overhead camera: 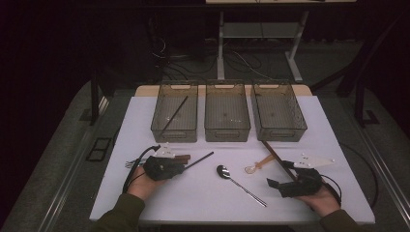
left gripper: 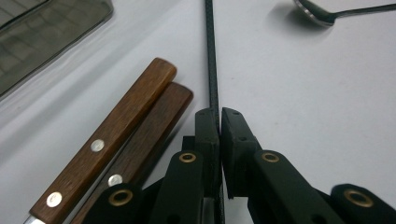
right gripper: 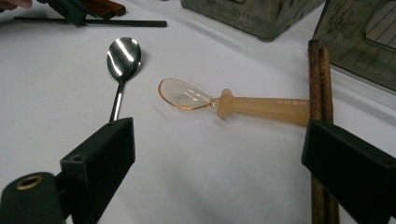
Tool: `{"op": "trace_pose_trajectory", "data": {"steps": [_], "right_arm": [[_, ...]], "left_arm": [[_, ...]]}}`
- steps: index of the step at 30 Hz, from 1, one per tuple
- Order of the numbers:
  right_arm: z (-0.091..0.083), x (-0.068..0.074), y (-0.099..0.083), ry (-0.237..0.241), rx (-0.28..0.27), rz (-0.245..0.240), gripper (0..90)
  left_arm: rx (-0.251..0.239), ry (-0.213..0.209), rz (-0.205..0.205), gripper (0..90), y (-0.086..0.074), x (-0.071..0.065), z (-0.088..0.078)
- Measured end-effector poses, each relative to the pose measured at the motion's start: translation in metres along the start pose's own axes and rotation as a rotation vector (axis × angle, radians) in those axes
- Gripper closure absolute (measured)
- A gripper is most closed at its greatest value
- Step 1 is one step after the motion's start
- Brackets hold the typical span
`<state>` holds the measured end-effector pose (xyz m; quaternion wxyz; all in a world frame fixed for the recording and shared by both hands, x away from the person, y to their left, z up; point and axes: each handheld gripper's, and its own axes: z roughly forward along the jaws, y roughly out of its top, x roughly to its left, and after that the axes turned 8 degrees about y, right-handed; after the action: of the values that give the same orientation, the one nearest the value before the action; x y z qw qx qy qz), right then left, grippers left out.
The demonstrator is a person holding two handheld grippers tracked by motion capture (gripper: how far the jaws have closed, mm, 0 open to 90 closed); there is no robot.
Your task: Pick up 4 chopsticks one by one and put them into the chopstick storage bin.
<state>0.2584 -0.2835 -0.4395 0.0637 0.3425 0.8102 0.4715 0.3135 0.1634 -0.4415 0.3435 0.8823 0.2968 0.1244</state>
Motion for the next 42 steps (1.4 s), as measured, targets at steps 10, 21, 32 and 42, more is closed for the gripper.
{"op": "trace_pose_trajectory", "data": {"steps": [10, 21, 32, 42], "right_arm": [[0.0, 0.0, 0.0, -0.001, 0.001, -0.004, 9.4], [0.0, 0.0, 0.0, -0.001, 0.001, -0.005, 9.4], [0.001, 0.0, 0.0, 0.0, 0.001, -0.005, 9.4], [0.0, 0.0, 0.0, -0.002, 0.001, -0.003, 9.4]], "left_arm": [[-0.024, -0.011, -0.039, 85.7, 0.004, -0.001, -0.007], [-0.034, -0.004, -0.083, 85.7, 0.007, -0.002, -0.017], [-0.067, 0.006, -0.11, 85.7, 0.009, 0.002, -0.027], [-0.109, 0.029, -0.145, 85.7, 0.007, 0.01, -0.04]]}}
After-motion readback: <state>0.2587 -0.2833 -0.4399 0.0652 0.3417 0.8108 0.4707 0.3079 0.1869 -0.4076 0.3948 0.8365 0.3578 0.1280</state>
